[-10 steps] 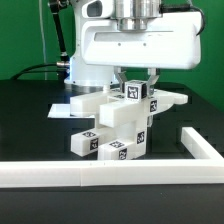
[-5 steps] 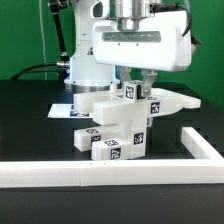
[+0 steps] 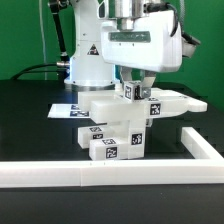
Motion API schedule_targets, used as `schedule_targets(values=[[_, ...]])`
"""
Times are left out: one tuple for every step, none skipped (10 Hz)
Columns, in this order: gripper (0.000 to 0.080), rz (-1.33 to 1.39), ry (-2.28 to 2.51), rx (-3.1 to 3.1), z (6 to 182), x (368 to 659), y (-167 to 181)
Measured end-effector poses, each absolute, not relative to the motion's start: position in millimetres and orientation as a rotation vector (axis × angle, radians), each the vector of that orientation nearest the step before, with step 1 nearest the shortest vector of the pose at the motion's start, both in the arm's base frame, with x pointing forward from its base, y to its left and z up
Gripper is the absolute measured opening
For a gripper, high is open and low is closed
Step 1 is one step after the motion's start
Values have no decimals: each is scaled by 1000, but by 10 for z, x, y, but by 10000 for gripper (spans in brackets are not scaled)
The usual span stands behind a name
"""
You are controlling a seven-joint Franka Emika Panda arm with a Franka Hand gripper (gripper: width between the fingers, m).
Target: Assemble chair
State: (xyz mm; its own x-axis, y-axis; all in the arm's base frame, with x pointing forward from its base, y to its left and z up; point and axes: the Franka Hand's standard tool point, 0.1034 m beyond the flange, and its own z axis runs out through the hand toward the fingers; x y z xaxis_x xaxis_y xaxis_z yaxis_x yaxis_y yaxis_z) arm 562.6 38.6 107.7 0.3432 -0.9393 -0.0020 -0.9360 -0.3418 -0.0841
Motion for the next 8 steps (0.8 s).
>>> schedule_targets(values=[[551, -72, 1750, -2522, 1086, 5621, 403], [619, -70, 1689, -2552, 1146, 5569, 488], [640, -67, 1615, -2588, 1207, 5487, 553], [640, -64, 1570, -2612, 1224, 5427, 573], [648, -59, 1542, -2634, 1233, 5365, 618], [648, -59, 1544, -2633, 1231, 5369, 618], [648, -58, 1544, -2634, 1224, 5369, 619], [648, -58, 1544, -2634, 1222, 5368, 619]])
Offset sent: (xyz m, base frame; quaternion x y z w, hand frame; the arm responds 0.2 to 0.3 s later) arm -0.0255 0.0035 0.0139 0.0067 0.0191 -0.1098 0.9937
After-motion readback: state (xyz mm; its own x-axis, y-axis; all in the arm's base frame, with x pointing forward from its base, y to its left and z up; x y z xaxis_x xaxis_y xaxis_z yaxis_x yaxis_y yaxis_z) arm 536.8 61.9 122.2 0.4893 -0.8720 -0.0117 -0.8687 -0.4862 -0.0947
